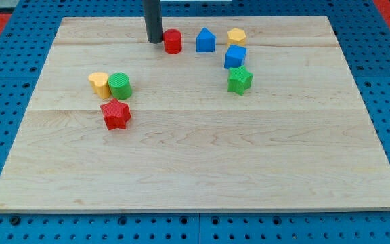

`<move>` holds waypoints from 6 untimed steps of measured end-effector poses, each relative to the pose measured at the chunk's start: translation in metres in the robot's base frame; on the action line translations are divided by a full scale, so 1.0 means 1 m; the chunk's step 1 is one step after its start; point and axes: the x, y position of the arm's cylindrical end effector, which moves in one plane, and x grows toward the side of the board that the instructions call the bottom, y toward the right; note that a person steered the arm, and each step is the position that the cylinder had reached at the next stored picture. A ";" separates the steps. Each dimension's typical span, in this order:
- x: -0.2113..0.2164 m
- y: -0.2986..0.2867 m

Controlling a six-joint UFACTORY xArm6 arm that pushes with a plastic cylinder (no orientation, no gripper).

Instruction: Move the red circle towards the blue triangle

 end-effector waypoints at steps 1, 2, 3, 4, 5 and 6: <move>0.000 -0.001; 0.002 -0.020; 0.011 -0.029; 0.013 -0.025; 0.013 -0.008; 0.013 0.007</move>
